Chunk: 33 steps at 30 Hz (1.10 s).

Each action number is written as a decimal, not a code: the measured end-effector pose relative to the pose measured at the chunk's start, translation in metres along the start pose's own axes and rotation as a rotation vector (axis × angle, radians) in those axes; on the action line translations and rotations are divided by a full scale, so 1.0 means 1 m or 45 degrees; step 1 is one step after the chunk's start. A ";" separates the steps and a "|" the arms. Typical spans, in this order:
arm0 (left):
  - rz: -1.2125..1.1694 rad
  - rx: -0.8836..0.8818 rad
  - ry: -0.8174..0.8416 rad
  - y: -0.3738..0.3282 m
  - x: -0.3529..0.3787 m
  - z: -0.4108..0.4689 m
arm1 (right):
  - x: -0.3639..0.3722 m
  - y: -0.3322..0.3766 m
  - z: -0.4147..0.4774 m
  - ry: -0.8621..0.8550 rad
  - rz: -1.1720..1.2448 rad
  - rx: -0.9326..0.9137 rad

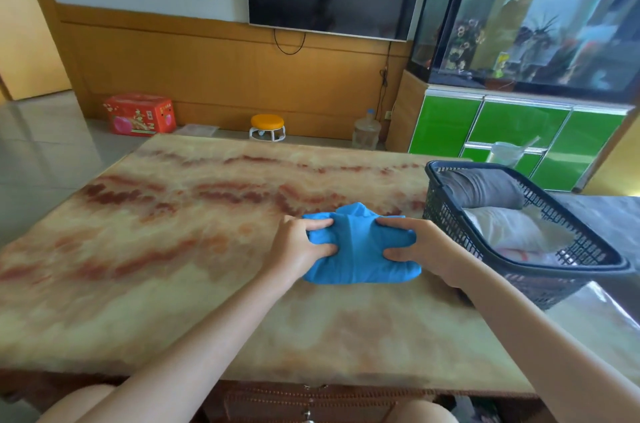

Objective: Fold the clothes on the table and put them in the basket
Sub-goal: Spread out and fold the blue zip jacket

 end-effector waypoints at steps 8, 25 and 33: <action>0.034 0.158 0.039 -0.090 0.040 0.000 | -0.097 0.016 -0.019 -0.154 -0.159 -0.039; 0.371 0.094 0.398 -0.199 0.259 0.010 | -0.265 -0.112 -0.055 0.216 -0.838 0.501; 0.800 0.157 0.440 -0.190 0.292 0.020 | -0.255 -0.164 -0.038 0.456 -0.902 0.518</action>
Point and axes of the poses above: each hand's wrist, its own z-axis towards the middle knuckle, its own x-axis out of the palm, y = z × x, the point moved 5 cm from there along z, towards the middle knuckle, and after that the axes turned 15 degrees about -x, right-handed, at the moved point
